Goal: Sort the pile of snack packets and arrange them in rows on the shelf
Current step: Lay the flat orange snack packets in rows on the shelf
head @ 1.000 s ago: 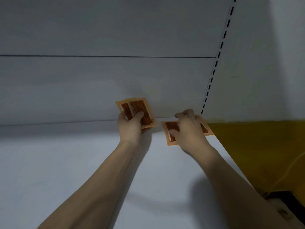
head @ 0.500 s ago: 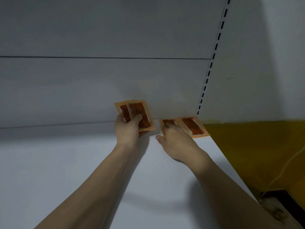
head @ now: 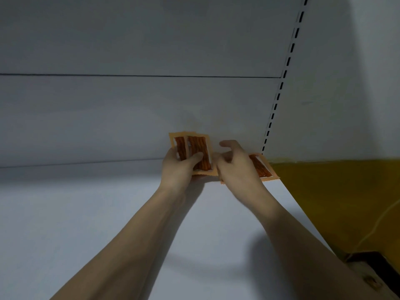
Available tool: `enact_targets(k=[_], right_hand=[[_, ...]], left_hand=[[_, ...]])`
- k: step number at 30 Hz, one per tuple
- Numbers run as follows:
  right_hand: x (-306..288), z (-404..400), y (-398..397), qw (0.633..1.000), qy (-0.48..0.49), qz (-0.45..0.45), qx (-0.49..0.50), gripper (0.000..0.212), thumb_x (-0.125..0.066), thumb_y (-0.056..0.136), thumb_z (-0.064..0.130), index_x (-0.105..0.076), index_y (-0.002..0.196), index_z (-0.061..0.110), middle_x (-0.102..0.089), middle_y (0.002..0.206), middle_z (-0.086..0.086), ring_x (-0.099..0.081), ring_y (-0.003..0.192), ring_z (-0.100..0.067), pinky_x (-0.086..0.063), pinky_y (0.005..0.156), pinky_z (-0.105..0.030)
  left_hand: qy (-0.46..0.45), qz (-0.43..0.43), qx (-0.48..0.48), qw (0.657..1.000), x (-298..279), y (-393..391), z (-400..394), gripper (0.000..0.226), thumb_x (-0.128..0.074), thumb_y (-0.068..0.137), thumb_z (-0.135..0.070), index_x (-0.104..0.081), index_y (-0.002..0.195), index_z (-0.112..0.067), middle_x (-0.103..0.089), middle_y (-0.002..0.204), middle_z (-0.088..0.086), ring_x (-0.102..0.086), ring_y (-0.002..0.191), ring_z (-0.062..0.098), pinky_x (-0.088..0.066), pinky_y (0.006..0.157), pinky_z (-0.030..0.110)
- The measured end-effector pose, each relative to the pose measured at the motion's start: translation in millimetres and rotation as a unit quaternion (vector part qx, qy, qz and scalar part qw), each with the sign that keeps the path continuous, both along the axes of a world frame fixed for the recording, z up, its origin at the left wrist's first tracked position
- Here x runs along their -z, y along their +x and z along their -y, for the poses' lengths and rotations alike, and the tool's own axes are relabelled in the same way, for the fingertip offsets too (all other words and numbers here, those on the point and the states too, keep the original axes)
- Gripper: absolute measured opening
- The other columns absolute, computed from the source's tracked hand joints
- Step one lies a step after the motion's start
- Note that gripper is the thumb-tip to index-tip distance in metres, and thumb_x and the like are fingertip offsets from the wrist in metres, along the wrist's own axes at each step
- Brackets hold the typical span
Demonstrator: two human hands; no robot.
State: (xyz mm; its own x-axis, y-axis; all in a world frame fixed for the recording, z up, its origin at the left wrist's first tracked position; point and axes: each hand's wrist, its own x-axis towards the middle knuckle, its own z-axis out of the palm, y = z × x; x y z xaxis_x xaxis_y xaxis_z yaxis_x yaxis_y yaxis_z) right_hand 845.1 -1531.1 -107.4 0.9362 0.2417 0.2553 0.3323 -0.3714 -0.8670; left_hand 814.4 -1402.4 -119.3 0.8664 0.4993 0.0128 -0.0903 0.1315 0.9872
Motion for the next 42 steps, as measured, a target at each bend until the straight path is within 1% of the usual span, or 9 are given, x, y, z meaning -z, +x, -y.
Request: enact_targets(k=[5, 8, 11, 16, 20, 23, 37, 39, 42], right_hand=[[3.1, -0.6, 1.0, 0.999, 0.030, 0.005, 0.011, 0.038, -0.064, 0.091, 0.009, -0.056, 0.125, 0.024, -0.067, 0.087, 0.000, -0.069, 0.081, -0.020, -0.059, 0.074, -0.046], [5.1, 1.8, 6.9, 0.999, 0.045, -0.015, 0.023, 0.036, -0.065, 0.089, 0.008, -0.059, 0.119, 0.028, -0.069, 0.087, 0.002, -0.072, 0.079, -0.028, -0.058, 0.075, -0.054], [7.6, -2.9, 3.8, 1.000, 0.016, -0.025, 0.002, 0.036, -0.068, 0.090, 0.010, -0.059, 0.124, 0.020, -0.070, 0.096, 0.001, -0.071, 0.085, -0.024, -0.059, 0.079, -0.049], [1.8, -0.1, -5.1, 0.978, -0.149, 0.141, 0.022, 0.038, -0.060, 0.095, 0.020, -0.056, 0.133, 0.015, -0.054, 0.129, -0.005, -0.055, 0.115, -0.024, -0.047, 0.097, -0.042], [2.5, -2.1, -7.7, 0.940, -0.250, 0.209, -0.100, 0.024, -0.055, 0.096, 0.014, -0.067, 0.116, 0.016, -0.062, 0.118, -0.001, -0.054, 0.109, -0.020, -0.045, 0.092, -0.036], [12.8, -6.2, -10.7, 0.925, -0.293, 0.170, -0.174, 0.015, -0.051, 0.098, 0.018, -0.065, 0.105, 0.016, -0.061, 0.110, 0.005, -0.056, 0.102, -0.016, -0.043, 0.079, -0.028], [13.3, -6.3, -7.0, 0.932, -0.303, 0.119, -0.159, 0.016, -0.047, 0.102, 0.024, -0.051, 0.087, 0.020, -0.056, 0.096, 0.004, -0.052, 0.084, -0.015, -0.038, 0.067, -0.027], [6.8, -3.7, -5.3, 0.942, -0.274, 0.138, -0.136, 0.014, -0.048, 0.101, 0.022, -0.058, 0.095, 0.015, -0.058, 0.103, 0.002, -0.055, 0.092, -0.017, -0.043, 0.075, -0.032], [-5.5, 6.6, 0.6, 0.953, -0.252, 0.160, -0.055, 0.024, -0.045, 0.101, 0.019, -0.064, 0.108, 0.007, -0.061, 0.113, -0.007, -0.057, 0.103, -0.026, -0.046, 0.085, -0.036]], left_hand=[[0.003, 0.016, 0.021, 1.000, -9.2, -2.5, -1.0, 0.015, -0.056, 0.099, -0.018, -0.068, 0.107, -0.012, -0.077, 0.098, 0.011, -0.075, 0.090, 0.027, -0.060, 0.085, 0.050], [-0.036, 0.014, -0.063, 0.997, -16.3, -3.7, -20.7, 0.016, -0.044, 0.100, -0.010, -0.056, 0.108, -0.015, -0.076, 0.094, 0.006, -0.072, 0.073, 0.022, -0.060, 0.073, 0.040], [-0.071, 0.011, -0.113, 0.991, -19.4, -5.8, -37.3, 0.016, -0.041, 0.099, -0.008, -0.052, 0.106, -0.019, -0.075, 0.094, 0.004, -0.067, 0.077, 0.020, -0.056, 0.062, 0.030], [-0.065, -0.008, -0.110, 0.992, -19.5, -6.1, -39.4, 0.015, -0.043, 0.098, -0.012, -0.053, 0.102, -0.023, -0.077, 0.094, 0.000, -0.065, 0.077, 0.016, -0.043, 0.067, 0.029], [-0.064, -0.019, -0.109, 0.992, -20.5, -7.5, -38.7, 0.014, -0.044, 0.097, -0.013, -0.054, 0.100, -0.022, -0.078, 0.092, 0.000, -0.064, 0.073, 0.015, -0.040, 0.064, 0.029], [-0.055, -0.025, -0.102, 0.993, -20.4, -8.0, -37.1, 0.014, -0.044, 0.096, -0.012, -0.055, 0.103, -0.020, -0.078, 0.090, -0.001, -0.064, 0.072, 0.014, -0.041, 0.064, 0.029], [0.014, -0.098, -0.073, 0.992, -19.1, -7.6, -41.0, 0.013, -0.054, 0.094, -0.006, -0.058, 0.084, -0.012, -0.060, 0.075, 0.006, -0.058, 0.068, 0.020, -0.050, 0.058, 0.028], [0.061, -0.107, -0.066, 0.990, -17.1, -7.5, -44.6, 0.007, -0.061, 0.092, -0.005, -0.064, 0.095, -0.010, -0.065, 0.081, 0.006, -0.063, 0.074, 0.023, -0.054, 0.067, 0.030], [0.136, -0.142, -0.074, 0.978, -12.7, -6.7, -49.4, 0.053, -0.073, 0.087, -0.009, -0.050, 0.135, -0.010, -0.064, 0.115, 0.012, -0.065, 0.099, 0.029, -0.054, 0.085, 0.037]])
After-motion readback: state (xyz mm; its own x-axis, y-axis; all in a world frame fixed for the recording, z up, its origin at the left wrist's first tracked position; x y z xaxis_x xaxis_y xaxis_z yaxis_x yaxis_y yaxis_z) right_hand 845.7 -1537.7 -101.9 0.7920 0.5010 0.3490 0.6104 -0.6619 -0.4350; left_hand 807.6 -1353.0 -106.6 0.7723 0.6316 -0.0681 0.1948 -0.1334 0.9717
